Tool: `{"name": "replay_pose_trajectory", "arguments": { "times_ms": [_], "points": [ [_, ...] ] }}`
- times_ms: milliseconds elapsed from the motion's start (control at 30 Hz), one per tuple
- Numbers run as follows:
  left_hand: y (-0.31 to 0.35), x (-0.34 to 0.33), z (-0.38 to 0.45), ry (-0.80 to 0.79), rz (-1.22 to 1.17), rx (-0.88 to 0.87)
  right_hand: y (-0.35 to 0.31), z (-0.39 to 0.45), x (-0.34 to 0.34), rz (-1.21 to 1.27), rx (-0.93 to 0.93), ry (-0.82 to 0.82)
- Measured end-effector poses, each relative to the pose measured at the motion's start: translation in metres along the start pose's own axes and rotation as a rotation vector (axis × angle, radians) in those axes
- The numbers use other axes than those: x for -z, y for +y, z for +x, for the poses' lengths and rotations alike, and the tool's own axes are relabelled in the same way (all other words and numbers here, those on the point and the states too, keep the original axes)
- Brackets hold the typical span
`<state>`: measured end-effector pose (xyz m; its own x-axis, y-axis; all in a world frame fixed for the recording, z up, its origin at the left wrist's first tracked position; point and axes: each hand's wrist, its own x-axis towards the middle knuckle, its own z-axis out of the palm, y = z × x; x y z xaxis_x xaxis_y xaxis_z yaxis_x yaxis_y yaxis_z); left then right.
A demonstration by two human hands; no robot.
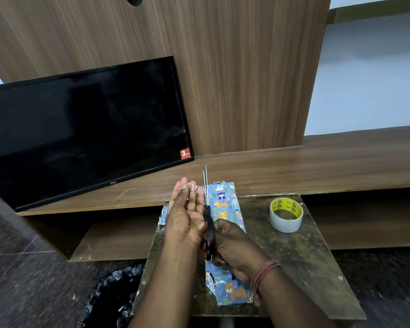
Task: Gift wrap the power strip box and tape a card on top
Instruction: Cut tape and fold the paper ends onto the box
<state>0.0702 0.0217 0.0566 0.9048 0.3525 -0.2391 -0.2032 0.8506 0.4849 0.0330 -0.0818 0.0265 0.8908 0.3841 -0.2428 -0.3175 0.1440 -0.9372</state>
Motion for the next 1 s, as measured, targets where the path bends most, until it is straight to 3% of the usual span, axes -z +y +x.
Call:
{"name": "replay_pose_trajectory", "arguments": {
  "times_ms": [467,600,800,900,1000],
  "points": [
    [-0.003,0.003,0.003,-0.011,-0.011,0.017,-0.005,-0.006,-0.003,0.047,0.021,-0.004],
    [0.002,0.005,0.004,0.003,-0.047,0.016,-0.008,-0.007,0.002,-0.025,-0.01,0.085],
    [0.011,0.004,0.001,0.014,-0.072,0.049,-0.035,-0.031,0.052,-0.608,0.01,0.389],
    [0.013,0.005,-0.003,0.016,-0.073,0.076,-0.034,-0.043,0.083,-1.142,-0.172,0.458],
    [0.012,0.004,-0.01,0.009,-0.053,0.104,-0.026,-0.05,0.094,-1.32,-0.297,0.438]
  ]
}}
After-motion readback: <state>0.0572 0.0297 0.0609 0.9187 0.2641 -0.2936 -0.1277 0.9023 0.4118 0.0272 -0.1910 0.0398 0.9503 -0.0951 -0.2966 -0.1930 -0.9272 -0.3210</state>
